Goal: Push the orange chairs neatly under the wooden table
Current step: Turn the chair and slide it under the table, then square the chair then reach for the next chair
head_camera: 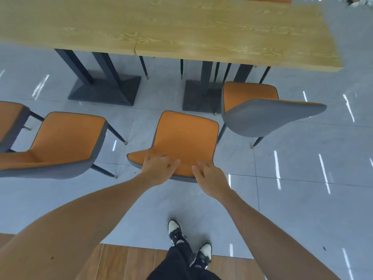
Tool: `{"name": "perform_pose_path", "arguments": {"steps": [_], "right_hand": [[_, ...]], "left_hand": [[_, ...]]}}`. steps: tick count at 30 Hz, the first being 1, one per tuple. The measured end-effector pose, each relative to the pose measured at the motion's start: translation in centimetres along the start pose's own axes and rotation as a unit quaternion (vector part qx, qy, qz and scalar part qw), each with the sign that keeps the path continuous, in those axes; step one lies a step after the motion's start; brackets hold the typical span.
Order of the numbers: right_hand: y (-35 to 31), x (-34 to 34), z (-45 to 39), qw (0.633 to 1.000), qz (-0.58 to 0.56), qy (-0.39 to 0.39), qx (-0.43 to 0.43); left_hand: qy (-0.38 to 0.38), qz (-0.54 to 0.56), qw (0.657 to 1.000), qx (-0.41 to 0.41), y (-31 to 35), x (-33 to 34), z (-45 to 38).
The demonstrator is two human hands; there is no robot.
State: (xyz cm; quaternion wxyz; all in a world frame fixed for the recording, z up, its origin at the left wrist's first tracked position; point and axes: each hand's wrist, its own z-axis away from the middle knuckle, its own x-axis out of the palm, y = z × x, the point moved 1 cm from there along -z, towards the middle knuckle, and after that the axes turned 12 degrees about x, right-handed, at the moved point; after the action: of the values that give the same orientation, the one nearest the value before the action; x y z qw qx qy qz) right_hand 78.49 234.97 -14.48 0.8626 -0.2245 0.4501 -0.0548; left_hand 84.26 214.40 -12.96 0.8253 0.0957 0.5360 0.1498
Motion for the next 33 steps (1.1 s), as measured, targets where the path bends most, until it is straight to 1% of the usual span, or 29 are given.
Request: {"name": "perform_pose_path", "arguments": {"steps": [2,5,8,11,13,17,20,26,29,33], "right_hand": [[-0.2,1.3,0.6,0.999,-0.042,0.011,0.012],[-1.2,2.0,0.6,0.995,-0.049,0.084,0.035],[-2.6,2.8,-0.6,0.991,0.008,0.137,0.001],[-3.1,2.8,-2.1,0.986,0.012,0.167,0.017],[-3.2,2.6,-3.0,0.982,0.006,0.191,-0.004],[-4.3,1.9,-5.0,0.981,0.023,0.192,-0.028],[-4.4,-0.1,-8.0,0.978,0.039,0.200,-0.035],[-3.4,-5.3,-16.2,0.975,0.070,0.211,-0.004],[-3.4,-7.6,-20.1,0.973,0.066,0.222,-0.009],[-4.0,-10.0,-25.2,0.974,0.077,0.215,-0.001]], "left_hand": [[0.034,0.009,0.999,0.023,-1.2,1.1,0.9],[0.066,-0.009,0.998,0.024,-2.3,1.4,0.1],[0.055,-0.053,0.997,0.027,-2.6,1.4,-0.9],[0.047,-0.084,0.995,0.032,-3.0,1.2,-2.1],[0.039,-0.094,0.994,0.039,-3.4,0.8,-2.9],[0.049,-0.104,0.992,0.048,-4.4,-0.8,-4.8],[0.053,-0.098,0.993,0.045,-4.2,-2.1,-7.6],[0.086,-0.061,0.994,0.033,-3.1,-5.0,-15.7],[0.094,-0.069,0.993,0.033,-3.1,-6.5,-19.8],[0.103,-0.077,0.991,0.027,-3.8,-8.8,-24.8]]}}
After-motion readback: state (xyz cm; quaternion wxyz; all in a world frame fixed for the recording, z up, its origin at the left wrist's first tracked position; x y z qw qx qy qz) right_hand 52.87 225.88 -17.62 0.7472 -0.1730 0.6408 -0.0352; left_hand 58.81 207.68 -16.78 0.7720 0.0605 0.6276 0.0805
